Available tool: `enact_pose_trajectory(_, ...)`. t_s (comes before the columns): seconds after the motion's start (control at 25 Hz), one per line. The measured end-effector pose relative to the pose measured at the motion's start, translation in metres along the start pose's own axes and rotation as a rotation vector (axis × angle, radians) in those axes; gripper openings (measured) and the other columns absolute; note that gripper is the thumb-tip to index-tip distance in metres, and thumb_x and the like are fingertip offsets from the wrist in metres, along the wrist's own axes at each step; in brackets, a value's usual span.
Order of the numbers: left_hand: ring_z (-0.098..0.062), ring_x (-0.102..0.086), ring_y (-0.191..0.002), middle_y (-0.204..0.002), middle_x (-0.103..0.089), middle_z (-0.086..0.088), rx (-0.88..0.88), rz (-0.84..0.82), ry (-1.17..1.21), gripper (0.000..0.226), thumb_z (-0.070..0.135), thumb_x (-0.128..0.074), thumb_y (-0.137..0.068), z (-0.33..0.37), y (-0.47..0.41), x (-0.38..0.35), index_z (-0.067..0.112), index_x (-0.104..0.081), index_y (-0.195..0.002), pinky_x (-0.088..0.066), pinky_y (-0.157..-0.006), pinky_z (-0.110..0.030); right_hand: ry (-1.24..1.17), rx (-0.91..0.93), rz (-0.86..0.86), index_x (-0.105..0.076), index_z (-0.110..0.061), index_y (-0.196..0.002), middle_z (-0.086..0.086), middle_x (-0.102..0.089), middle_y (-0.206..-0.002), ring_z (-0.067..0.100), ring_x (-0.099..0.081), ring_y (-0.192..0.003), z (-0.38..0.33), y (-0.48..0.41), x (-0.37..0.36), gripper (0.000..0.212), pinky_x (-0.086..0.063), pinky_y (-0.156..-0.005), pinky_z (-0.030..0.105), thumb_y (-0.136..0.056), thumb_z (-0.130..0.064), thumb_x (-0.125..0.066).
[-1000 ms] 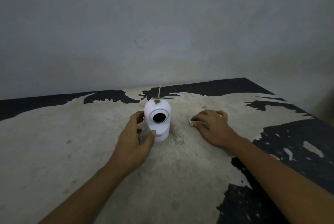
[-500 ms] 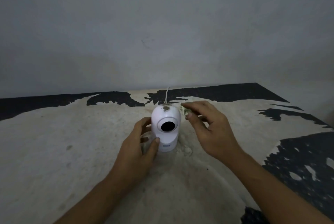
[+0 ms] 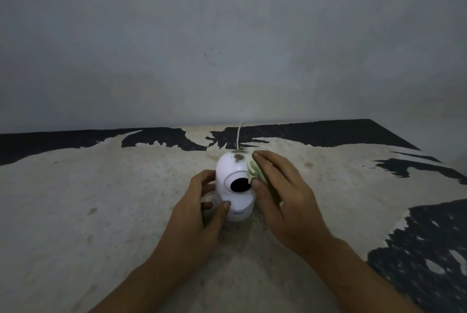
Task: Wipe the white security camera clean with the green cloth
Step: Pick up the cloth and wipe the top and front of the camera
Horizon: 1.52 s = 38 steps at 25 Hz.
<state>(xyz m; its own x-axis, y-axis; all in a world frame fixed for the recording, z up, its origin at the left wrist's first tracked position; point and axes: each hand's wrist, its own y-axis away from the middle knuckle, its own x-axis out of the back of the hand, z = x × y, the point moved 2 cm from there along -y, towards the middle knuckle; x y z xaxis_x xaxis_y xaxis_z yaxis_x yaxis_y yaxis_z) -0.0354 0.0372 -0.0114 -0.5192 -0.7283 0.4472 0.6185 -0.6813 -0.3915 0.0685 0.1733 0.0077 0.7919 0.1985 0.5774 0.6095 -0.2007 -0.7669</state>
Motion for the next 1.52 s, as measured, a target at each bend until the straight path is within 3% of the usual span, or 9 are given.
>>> enact_pose_trajectory(0.16,0.023,-0.044,-0.089,-0.104,-0.036,0.042,0.010,-0.010,0.016,0.046,0.048,-0.050,-0.073,0.000,0.000,0.000,0.051,-0.026,-0.112,-0.038,-0.070,0.008,0.131,0.152,-0.021,-0.055,-0.003,-0.128,0.012,-0.058,-0.132,0.026,-0.058,-0.114,-0.001,0.004,0.001,0.038,-0.052,-0.091,0.037,-0.098,-0.022,-0.042)
enact_pose_trajectory(0.36,0.031,-0.041,-0.093,-0.106,-0.036,0.043,-0.011,-0.018,0.020,0.044,0.048,-0.049,-0.074,-0.001,0.000,0.000,0.053,-0.025,-0.111,-0.036,-0.072,0.008,0.103,0.112,0.030,-0.049,-0.006,-0.130,0.004,-0.052,-0.134,0.024,-0.058,-0.106,0.000,0.003,0.002,0.034,-0.047,-0.095,0.021,-0.099,-0.018,-0.040)
enact_pose_trajectory(0.52,0.027,-0.043,-0.089,-0.105,-0.035,0.043,-0.005,-0.017,0.021,0.047,0.049,-0.049,-0.074,0.000,0.000,0.000,0.049,-0.023,-0.114,-0.037,-0.072,0.007,0.197,0.220,-0.031,-0.051,-0.005,-0.130,0.010,-0.055,-0.135,0.022,-0.055,-0.103,-0.003,0.004,0.002,0.035,-0.050,-0.088,0.023,-0.099,-0.016,-0.039)
enact_pose_trajectory(0.64,0.026,-0.043,-0.092,-0.106,-0.035,0.043,-0.009,-0.017,0.014,0.050,0.050,-0.048,-0.074,-0.001,0.000,0.000,0.046,-0.024,-0.117,-0.038,-0.074,0.006,0.200,0.108,0.029,-0.051,-0.001,-0.129,0.013,-0.059,-0.131,0.024,-0.054,-0.104,0.004,0.001,0.004,0.045,-0.052,-0.089,0.030,-0.105,-0.027,-0.024)
enact_pose_trajectory(0.84,0.010,-0.046,-0.096,-0.106,-0.035,0.038,0.013,-0.009,-0.001,0.050,0.052,-0.046,-0.072,0.000,-0.001,-0.001,0.046,-0.023,-0.116,-0.037,-0.071,0.002,0.281,0.231,-0.050,-0.050,-0.010,-0.130,0.012,-0.057,-0.134,0.023,-0.050,-0.105,-0.009,0.004,0.001,0.036,-0.045,-0.090,0.023,-0.102,-0.018,-0.028)
enact_pose_trajectory(1.0,0.031,-0.041,-0.088,-0.104,-0.033,0.044,0.007,-0.016,0.004,0.045,0.050,-0.048,-0.073,0.000,0.000,-0.001,0.052,-0.023,-0.110,-0.035,-0.070,0.009,0.244,0.093,0.010,-0.049,-0.006,-0.131,0.012,-0.060,-0.130,0.025,-0.054,-0.105,0.002,0.000,0.005,0.046,-0.049,-0.090,0.029,-0.105,-0.030,-0.019)
enact_pose_trajectory(1.24,0.007,-0.046,-0.097,-0.106,-0.036,0.037,0.070,-0.012,0.015,0.054,0.055,-0.046,-0.070,0.001,-0.002,-0.002,0.045,-0.022,-0.117,-0.036,-0.087,-0.007,0.317,0.257,-0.035,-0.061,-0.008,-0.121,0.013,-0.064,-0.126,0.022,-0.051,-0.101,-0.019,0.003,0.000,0.037,-0.051,-0.082,0.028,-0.097,-0.018,-0.036)
enact_pose_trajectory(1.36,0.015,-0.046,-0.094,-0.107,-0.037,0.039,0.049,-0.022,0.002,0.047,0.054,-0.046,-0.072,0.000,-0.001,-0.002,0.050,-0.023,-0.113,-0.037,-0.081,-0.002,0.343,0.213,-0.037,-0.057,-0.009,-0.127,0.013,-0.060,-0.131,0.025,-0.052,-0.104,-0.011,0.001,0.000,0.040,-0.054,-0.083,0.032,-0.091,-0.014,-0.041)
enact_pose_trajectory(1.52,0.008,-0.046,-0.101,-0.115,-0.044,0.028,0.061,-0.007,0.020,0.052,0.053,-0.047,-0.073,-0.001,-0.002,-0.001,0.045,-0.025,-0.119,-0.039,-0.091,-0.014,0.387,0.125,0.024,-0.057,-0.004,-0.127,0.016,-0.063,-0.126,0.026,-0.052,-0.104,-0.002,0.000,0.006,0.043,-0.056,-0.084,0.038,-0.098,-0.013,-0.025)
